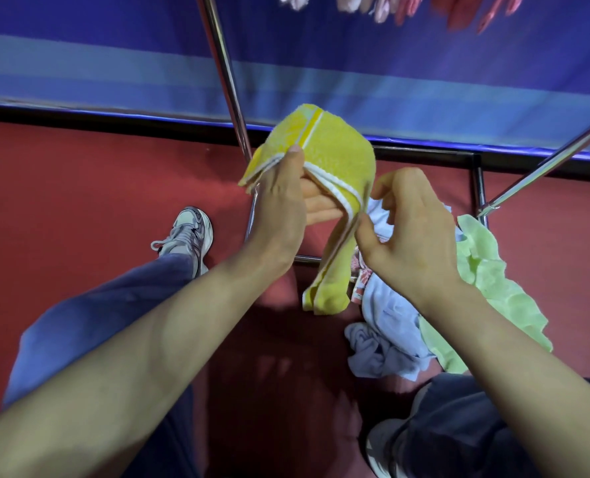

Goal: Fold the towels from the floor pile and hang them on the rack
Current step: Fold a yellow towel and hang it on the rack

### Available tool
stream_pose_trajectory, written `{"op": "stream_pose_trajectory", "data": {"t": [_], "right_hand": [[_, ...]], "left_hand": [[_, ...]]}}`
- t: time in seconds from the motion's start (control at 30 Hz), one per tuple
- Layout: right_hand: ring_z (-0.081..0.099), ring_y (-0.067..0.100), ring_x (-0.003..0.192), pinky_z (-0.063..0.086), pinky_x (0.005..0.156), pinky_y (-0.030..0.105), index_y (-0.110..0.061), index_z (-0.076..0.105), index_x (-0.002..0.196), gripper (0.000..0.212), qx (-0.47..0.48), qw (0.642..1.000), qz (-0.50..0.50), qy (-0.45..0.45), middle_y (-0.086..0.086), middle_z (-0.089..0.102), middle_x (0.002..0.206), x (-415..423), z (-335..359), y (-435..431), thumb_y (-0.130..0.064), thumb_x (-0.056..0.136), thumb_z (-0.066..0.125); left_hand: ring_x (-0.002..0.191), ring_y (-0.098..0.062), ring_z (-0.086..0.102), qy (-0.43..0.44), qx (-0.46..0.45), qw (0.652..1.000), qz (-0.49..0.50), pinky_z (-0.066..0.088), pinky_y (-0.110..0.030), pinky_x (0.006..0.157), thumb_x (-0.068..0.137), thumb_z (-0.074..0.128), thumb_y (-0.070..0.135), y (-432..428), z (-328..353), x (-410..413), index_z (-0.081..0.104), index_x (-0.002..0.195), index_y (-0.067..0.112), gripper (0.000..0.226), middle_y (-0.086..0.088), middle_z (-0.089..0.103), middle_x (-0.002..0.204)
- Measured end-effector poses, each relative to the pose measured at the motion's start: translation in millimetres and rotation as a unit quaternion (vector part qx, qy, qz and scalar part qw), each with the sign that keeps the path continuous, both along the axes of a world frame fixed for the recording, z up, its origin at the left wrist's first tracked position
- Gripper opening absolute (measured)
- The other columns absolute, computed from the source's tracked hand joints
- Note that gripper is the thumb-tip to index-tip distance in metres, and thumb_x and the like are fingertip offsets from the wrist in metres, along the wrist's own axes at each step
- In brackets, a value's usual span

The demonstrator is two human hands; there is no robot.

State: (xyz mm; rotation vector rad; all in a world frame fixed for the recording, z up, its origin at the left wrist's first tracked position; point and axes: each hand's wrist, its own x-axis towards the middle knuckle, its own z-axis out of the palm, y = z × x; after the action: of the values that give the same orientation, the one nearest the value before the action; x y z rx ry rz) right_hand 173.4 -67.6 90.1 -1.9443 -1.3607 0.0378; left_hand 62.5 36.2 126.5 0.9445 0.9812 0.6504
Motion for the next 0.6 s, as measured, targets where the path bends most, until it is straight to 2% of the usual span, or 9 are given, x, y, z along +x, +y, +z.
{"op": "stream_pose_trajectory", "data": {"t": [0.07, 0.17, 0.33, 0.47, 0.53, 0.6], "right_hand": [[0.055, 0.025, 0.077, 0.045, 0.061, 0.042, -0.011, 0.05, 0.098, 0.019, -0.019, 1.0, 0.009, 0.009, 0.004, 0.057, 0.093, -1.5, -3.3, 1.1, -0.024, 0.083, 0.053], [0.057, 0.028, 0.074, 0.047, 0.063, 0.047, -0.015, 0.044, 0.096, 0.018, -0.039, 0.999, 0.001, 0.039, 0.002, 0.058, 0.09, -0.8, -8.6, 2.1, -0.02, 0.082, 0.055], [0.056, 0.029, 0.068, 0.047, 0.062, 0.047, -0.019, 0.037, 0.094, 0.029, -0.046, 0.994, -0.038, 0.087, 0.001, 0.059, 0.078, 0.2, -7.2, 3.0, -0.008, 0.079, 0.059], [0.05, 0.021, 0.062, 0.041, 0.062, 0.039, -0.012, 0.049, 0.089, 0.022, -0.002, 0.997, -0.044, 0.068, -0.002, 0.055, 0.071, 0.8, 2.3, 1.3, -0.002, 0.073, 0.06], [0.045, 0.013, 0.06, 0.038, 0.058, 0.029, -0.012, 0.052, 0.085, 0.02, 0.027, 0.998, -0.039, 0.045, -0.006, 0.05, 0.068, 1.2, 5.9, 0.9, 0.0, 0.071, 0.061], [0.044, 0.013, 0.06, 0.034, 0.058, 0.022, -0.012, 0.053, 0.082, 0.018, 0.05, 0.998, -0.035, 0.033, -0.007, 0.048, 0.065, 1.8, 7.9, 0.9, 0.0, 0.072, 0.063]], "left_hand": [[0.077, -0.034, 0.076, 0.0, -0.002, 1.0, -0.011, 0.06, -0.037, 0.06, 0.109, 0.034, 0.031, -2.1, -0.2, -0.3, 0.063, 0.11, 0.0, 0.043, -0.017, 0.076, 0.084], [0.076, -0.035, 0.075, 0.001, -0.005, 1.0, -0.025, 0.061, -0.038, 0.061, 0.109, 0.034, 0.031, -4.1, 0.3, -0.1, 0.059, 0.12, -0.005, 0.045, -0.019, 0.076, 0.086], [0.079, -0.037, 0.075, 0.0, -0.006, 1.0, -0.029, 0.061, -0.04, 0.063, 0.109, 0.034, 0.033, -6.2, 2.5, 0.0, 0.059, 0.12, -0.004, 0.045, -0.023, 0.075, 0.093], [0.081, -0.034, 0.076, -0.012, -0.003, 1.0, 0.006, 0.061, -0.039, 0.062, 0.11, 0.032, 0.034, -3.4, 5.0, 0.5, 0.065, 0.104, 0.005, 0.044, -0.017, 0.076, 0.088], [0.081, -0.034, 0.076, -0.013, -0.004, 0.999, 0.034, 0.061, -0.04, 0.062, 0.11, 0.031, 0.034, -0.5, 5.4, 0.1, 0.064, 0.099, 0.009, 0.043, -0.017, 0.076, 0.087], [0.081, -0.034, 0.076, -0.011, -0.006, 0.998, 0.054, 0.062, -0.041, 0.062, 0.11, 0.032, 0.034, 1.9, 4.4, -1.1, 0.064, 0.095, 0.011, 0.041, -0.015, 0.076, 0.085]]}}
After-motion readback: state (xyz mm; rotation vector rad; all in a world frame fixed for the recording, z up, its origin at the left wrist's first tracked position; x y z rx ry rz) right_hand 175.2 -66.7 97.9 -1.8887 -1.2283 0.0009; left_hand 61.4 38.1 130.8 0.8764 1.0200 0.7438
